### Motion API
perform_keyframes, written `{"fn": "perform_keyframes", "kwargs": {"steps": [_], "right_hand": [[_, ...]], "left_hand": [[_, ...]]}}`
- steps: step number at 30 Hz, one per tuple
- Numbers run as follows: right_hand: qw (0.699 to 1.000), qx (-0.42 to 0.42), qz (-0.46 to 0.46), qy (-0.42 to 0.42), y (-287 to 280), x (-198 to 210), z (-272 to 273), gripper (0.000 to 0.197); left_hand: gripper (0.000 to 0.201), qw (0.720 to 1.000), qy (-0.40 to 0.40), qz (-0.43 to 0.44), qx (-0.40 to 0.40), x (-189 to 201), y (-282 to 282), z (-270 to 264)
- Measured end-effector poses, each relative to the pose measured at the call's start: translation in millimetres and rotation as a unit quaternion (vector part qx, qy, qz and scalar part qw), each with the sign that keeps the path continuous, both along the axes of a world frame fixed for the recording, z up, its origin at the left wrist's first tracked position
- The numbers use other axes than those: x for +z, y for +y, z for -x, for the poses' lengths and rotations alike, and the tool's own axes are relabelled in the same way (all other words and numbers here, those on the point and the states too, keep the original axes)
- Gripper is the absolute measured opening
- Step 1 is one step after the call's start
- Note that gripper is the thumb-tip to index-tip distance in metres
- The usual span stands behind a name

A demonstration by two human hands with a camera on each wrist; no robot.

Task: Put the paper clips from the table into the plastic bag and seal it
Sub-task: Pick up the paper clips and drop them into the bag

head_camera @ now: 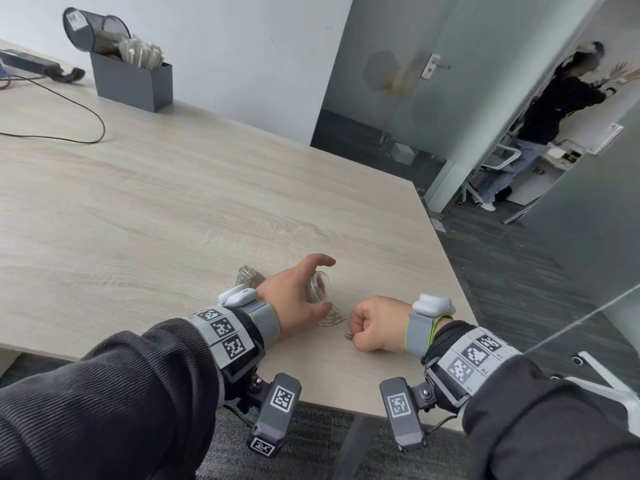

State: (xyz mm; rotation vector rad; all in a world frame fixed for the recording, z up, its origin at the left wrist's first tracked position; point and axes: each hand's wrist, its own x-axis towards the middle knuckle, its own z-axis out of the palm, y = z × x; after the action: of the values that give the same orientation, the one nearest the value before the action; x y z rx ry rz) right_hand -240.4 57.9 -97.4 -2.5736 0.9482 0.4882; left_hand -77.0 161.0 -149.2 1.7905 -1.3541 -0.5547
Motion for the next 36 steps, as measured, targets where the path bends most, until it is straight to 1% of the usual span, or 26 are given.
{"fn": "perform_keyframes", "kwargs": {"steps": [3, 5, 7, 9, 11, 14, 16, 20, 21, 22, 23, 25, 26, 27, 29, 31, 36], "right_hand": [[0.999, -0.014, -0.009, -0.03, -2, 1, 0, 0.013], [0.993, -0.05, -0.032, -0.099, -4, 3, -3, 0.017], [0.973, -0.092, -0.059, -0.204, -5, 7, -10, 0.023], [0.942, -0.12, -0.08, -0.302, -3, 12, -17, 0.024], [0.925, -0.121, -0.096, -0.348, 2, 15, -26, 0.023], [0.931, -0.089, -0.111, -0.337, 11, 14, -39, 0.016], [0.933, -0.085, -0.11, -0.331, 13, 11, -43, 0.009], [0.917, -0.123, -0.095, -0.368, 4, 8, -32, 0.01], [0.918, -0.133, -0.081, -0.365, 0, 6, -27, 0.01], [0.925, -0.139, -0.063, -0.348, -4, 4, -23, 0.008], [0.939, -0.139, -0.04, -0.313, -7, 2, -19, 0.011], [0.972, -0.101, 0.014, -0.214, -10, -3, -13, 0.032], [0.982, -0.072, 0.033, -0.172, -10, -5, -12, 0.044], [0.987, -0.05, 0.045, -0.145, -8, -7, -12, 0.053], [0.99, -0.021, 0.058, -0.126, -4, -11, -14, 0.061], [0.99, -0.002, 0.061, -0.126, 1, -12, -19, 0.057], [0.987, 0.017, 0.056, -0.148, 5, -10, -25, 0.029]], "left_hand": [[0.066, 1.0, -0.003, 0.0, -0.001, 0, 1, 0], [0.067, 1.0, -0.004, 0.0, -0.002, 0, 1, 0], [0.068, 1.0, -0.011, -0.003, -0.003, 1, 1, 0], [0.069, 1.0, -0.016, -0.006, -0.006, 3, 2, 0], [0.069, 1.0, -0.02, -0.006, -0.01, 5, 3, 2], [0.068, 0.999, -0.024, -0.008, -0.02, 7, 5, 2], [0.069, 1.0, -0.016, -0.005, -0.019, 8, 6, 0], [0.066, 1.0, 0.015, 0.019, 0.012, 6, 6, 0], [0.065, 0.999, 0.024, 0.025, 0.022, 5, 5, -1], [0.063, 0.999, 0.029, 0.028, 0.035, 4, 4, -3], [0.062, 0.998, 0.032, 0.027, 0.047, 4, 3, -6], [0.06, 0.997, 0.035, 0.023, 0.067, 4, 1, -11], [0.06, 0.996, 0.036, 0.023, 0.075, 4, 0, -13], [0.059, 0.996, 0.036, 0.022, 0.078, 4, 0, -14], [0.059, 0.996, 0.03, 0.018, 0.077, 5, 0, -13], [0.059, 0.996, 0.028, 0.018, 0.077, 4, 0, -12], [0.058, 0.997, 0.012, 0.015, 0.081, 3, 1, -11]]}}
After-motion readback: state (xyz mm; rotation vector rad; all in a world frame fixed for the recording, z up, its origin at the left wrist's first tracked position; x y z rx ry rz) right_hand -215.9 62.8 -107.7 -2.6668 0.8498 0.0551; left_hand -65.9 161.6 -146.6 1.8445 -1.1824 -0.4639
